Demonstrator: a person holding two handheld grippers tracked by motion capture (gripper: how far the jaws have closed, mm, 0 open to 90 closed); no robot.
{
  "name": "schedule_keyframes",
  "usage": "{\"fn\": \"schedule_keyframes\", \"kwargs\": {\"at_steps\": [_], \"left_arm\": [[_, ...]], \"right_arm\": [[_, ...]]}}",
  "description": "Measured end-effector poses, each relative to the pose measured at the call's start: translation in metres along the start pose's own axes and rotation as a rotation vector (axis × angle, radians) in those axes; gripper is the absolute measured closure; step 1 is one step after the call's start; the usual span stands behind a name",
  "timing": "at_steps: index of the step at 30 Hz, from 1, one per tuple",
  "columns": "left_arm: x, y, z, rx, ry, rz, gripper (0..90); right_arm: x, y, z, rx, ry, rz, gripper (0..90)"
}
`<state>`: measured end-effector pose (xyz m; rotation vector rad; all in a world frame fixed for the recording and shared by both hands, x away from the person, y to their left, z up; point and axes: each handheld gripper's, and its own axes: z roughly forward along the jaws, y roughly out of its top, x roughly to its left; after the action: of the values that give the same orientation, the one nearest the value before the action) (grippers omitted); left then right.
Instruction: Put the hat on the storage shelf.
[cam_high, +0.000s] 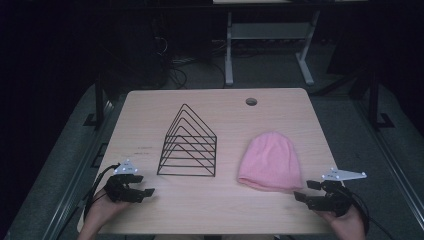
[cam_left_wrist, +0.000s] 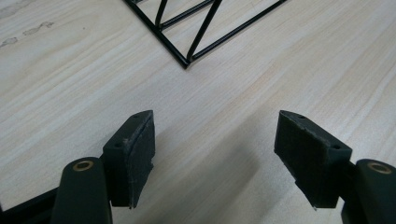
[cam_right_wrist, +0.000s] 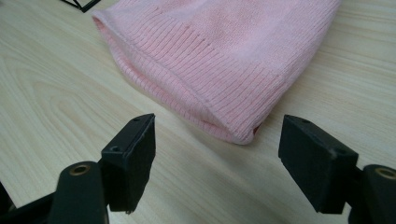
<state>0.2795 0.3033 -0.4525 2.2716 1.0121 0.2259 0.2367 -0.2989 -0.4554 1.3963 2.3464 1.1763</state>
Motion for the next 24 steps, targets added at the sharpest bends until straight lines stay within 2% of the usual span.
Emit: {"fn": "schedule_keyframes", "kwargs": {"at_steps": [2, 12, 13, 14, 16, 18, 24], "left_arm": [[0.001, 0.001, 0.001, 0.009, 0.000, 0.011, 29.2], [-0.001, -0.002, 0.000, 0.007, 0.005, 0.008, 29.1], [0.001, -0.002, -0.002, 0.002, 0.011, 0.014, 29.0], [0.000, -0.002, -0.002, -0.004, 0.010, -0.002, 29.0], [0.000, -0.002, -0.003, -0.008, 0.010, -0.005, 29.0], [0.001, -0.002, -0.003, -0.007, 0.011, 0.003, 29.0], [0.003, -0.001, -0.001, -0.004, 0.013, -0.005, 29.0]], "right_arm": [[-0.001, 0.000, 0.000, 0.001, 0.002, -0.004, 26.8], [0.000, 0.006, -0.003, -0.004, 0.006, 0.002, 24.8], [0.000, 0.011, -0.006, -0.009, 0.007, -0.003, 24.7], [0.001, 0.013, -0.006, -0.007, 0.009, -0.002, 24.7], [0.000, 0.019, -0.008, -0.007, 0.007, -0.002, 24.6], [0.000, 0.022, -0.008, -0.008, 0.010, -0.002, 24.5], [-0.007, 0.044, -0.008, 0.021, 0.014, -0.018, 24.1]]}}
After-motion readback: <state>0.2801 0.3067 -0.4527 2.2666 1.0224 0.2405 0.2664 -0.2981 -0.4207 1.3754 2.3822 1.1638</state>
